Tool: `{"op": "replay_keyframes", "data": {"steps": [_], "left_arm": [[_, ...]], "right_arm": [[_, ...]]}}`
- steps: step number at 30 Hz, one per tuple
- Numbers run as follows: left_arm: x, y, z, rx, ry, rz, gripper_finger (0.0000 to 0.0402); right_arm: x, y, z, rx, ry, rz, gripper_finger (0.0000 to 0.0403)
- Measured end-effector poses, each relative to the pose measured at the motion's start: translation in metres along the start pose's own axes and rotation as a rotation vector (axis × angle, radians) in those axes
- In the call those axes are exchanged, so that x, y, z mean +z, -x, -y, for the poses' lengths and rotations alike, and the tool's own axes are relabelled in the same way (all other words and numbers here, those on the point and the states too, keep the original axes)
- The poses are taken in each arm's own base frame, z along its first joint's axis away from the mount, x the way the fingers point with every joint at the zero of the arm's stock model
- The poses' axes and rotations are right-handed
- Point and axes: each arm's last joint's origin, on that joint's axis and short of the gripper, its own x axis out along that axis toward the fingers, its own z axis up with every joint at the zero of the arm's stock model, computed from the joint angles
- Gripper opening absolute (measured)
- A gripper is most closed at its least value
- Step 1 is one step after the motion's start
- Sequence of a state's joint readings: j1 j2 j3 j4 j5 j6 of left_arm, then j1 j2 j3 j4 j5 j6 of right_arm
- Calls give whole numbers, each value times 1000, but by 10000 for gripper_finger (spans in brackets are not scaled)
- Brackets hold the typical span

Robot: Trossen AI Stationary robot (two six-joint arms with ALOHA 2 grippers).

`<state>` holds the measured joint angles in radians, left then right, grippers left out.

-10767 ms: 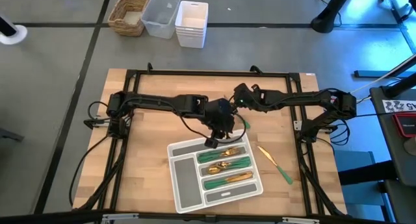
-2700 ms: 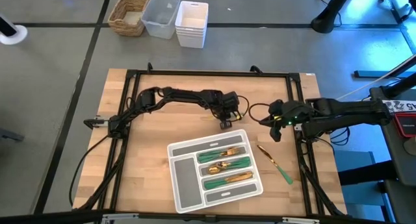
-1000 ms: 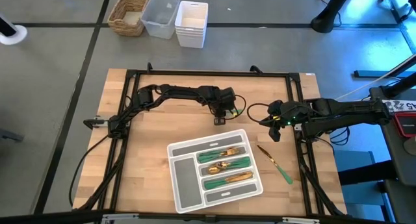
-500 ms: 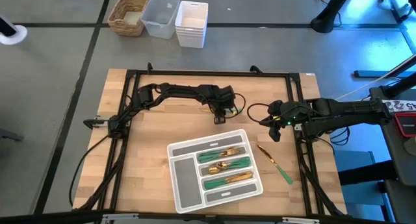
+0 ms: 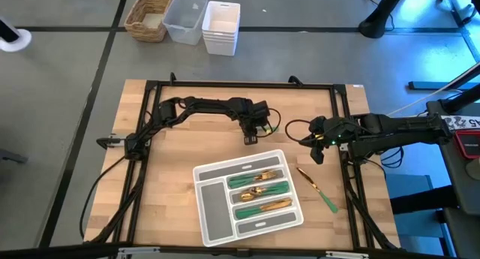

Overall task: Sort silverware
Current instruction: Put the green knife into the white silverware tray

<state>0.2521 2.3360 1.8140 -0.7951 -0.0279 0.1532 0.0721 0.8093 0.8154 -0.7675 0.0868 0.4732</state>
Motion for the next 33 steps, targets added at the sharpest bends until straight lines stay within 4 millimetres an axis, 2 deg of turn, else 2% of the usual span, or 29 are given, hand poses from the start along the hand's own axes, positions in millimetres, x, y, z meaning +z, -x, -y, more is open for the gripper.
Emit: {"op": "replay_keyframes", "data": {"steps": [9,16,19,24,29,33], "left_arm": [[-1,-1,3,-6,32,-12,113],[3,-2,4,17,31,31,64],[5,-2,8,25,-9,46,55],[6,-1,13,49,-90,48,74],[7,-1,13,56,-119,59,106],[10,-1,13,59,-115,83,116]], "right_arm": [[0,0,0,0,-1,0,1],[0,0,0,0,0,0,1],[0,0,0,0,-1,0,1],[0,0,0,0,-1,0,1],[0,0,0,0,0,-1,1],[0,0,0,0,0,-1,1]]}}
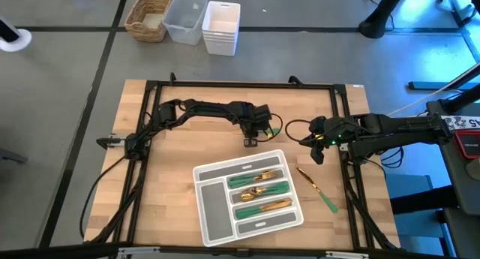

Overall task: Sort silverware
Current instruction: Put the green knife into the white silverware tray

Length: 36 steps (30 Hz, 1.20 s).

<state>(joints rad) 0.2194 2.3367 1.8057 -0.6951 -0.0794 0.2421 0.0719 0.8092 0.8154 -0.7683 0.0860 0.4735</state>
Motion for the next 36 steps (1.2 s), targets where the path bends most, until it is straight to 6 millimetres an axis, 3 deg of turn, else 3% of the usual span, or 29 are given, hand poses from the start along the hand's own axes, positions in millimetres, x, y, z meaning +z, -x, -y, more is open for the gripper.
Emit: {"op": "replay_keyframes", "data": {"steps": [17,25,30,36], "left_arm": [[0,-5,-10,-53,122,33,70],[-4,-11,-12,-70,135,5,13],[-5,-10,-13,-70,145,1,13],[-5,-10,-13,-106,161,7,15]], "right_arm": [[0,2,-1,42,7,0,1],[-4,38,8,10,69,201,1],[-8,53,13,-17,54,282,1],[-9,55,14,-15,54,284,1]]}}
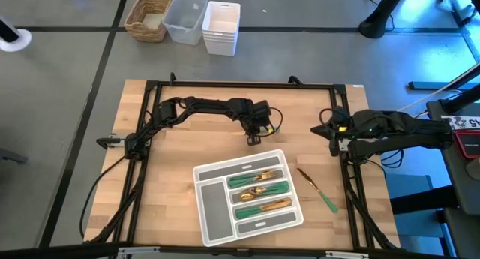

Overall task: Sort silverware
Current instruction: Put the green knife into the white silverware tray

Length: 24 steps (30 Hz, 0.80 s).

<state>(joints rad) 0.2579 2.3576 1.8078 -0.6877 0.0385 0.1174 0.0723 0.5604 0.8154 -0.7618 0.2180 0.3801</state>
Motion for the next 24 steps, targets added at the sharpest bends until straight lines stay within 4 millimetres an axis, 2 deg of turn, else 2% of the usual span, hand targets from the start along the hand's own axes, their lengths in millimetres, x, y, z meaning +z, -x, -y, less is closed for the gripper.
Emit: {"op": "replay_keyframes", "data": {"steps": [16,21,24], "left_arm": [[25,22,-10,-109,33,106,14],[27,26,-14,-114,35,112,0],[28,27,-14,-113,52,113,5]], "right_arm": [[-5,0,2,-22,7,-55,1],[-5,0,2,-22,6,-54,1],[-5,0,2,-22,5,-54,1]]}}
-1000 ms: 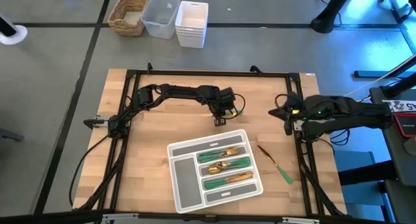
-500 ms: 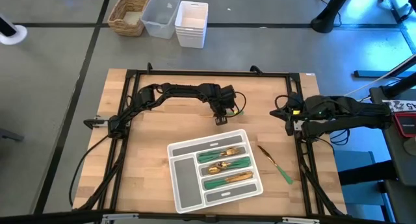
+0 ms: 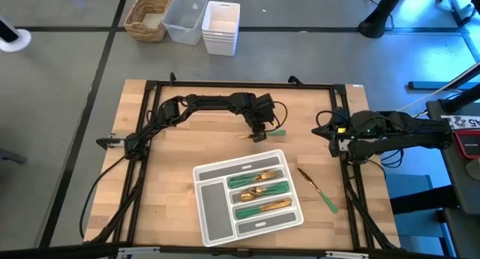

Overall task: Sort silverware
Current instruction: Put the green knife into the white silverware tray

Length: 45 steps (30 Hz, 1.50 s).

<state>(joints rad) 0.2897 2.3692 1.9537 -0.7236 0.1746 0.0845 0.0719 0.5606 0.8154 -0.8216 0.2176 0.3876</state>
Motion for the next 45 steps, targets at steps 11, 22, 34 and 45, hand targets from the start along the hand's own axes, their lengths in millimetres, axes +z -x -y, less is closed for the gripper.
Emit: {"op": "replay_keyframes", "data": {"steps": [11,22,34,45], "left_arm": [[2,-21,35,123,-253,7,77],[1,-27,44,279,-258,-13,109],[6,-12,44,284,-307,13,109],[2,-9,18,211,-188,-7,109]], "right_arm": [[0,-3,-1,-5,3,-14,1],[-1,-13,-3,-30,9,-73,1],[-1,-18,-4,-39,15,-98,1],[-1,-18,-4,-39,15,-97,1]]}}
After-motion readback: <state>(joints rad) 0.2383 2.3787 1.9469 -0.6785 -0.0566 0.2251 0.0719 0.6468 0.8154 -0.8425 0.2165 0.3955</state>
